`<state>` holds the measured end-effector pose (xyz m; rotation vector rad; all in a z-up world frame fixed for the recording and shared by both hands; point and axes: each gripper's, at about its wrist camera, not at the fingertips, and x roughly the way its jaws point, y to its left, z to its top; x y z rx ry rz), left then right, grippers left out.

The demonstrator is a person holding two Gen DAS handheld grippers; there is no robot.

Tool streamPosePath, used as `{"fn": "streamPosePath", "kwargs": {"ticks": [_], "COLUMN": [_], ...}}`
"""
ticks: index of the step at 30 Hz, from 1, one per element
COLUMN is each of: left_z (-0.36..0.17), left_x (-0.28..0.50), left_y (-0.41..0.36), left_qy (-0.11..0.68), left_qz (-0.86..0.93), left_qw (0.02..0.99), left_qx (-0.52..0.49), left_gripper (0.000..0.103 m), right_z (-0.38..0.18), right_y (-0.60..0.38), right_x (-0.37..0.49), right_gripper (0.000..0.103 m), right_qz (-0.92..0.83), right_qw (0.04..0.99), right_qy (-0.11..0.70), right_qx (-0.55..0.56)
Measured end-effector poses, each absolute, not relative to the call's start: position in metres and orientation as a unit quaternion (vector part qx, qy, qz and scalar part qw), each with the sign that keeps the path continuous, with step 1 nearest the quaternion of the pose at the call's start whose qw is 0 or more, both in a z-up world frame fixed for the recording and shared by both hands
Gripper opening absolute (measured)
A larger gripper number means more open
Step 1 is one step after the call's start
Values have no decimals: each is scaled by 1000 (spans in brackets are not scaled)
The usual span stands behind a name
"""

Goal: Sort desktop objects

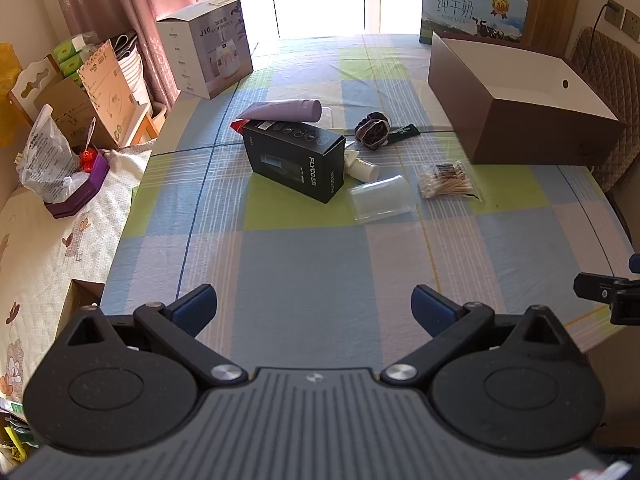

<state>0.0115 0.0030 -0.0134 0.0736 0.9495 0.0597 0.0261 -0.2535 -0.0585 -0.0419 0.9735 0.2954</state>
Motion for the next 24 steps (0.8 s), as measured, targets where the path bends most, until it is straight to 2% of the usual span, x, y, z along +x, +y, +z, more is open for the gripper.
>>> {"fn": "streamPosePath", "kwargs": {"ticks": [24], "left_z": [-13], "left_x": [30], "left_y": [-6], "left_qy": [463], "left_qz": [23], "left_qw": [885], "left_qx": [40], "left_gripper": [102], "right_z": [-59], "right_y": [-253], "right_x": [48], "right_gripper": [101], "right_qz": [151], "right_qw": [870], "right_qy": [469], "right_qx": [-28]}}
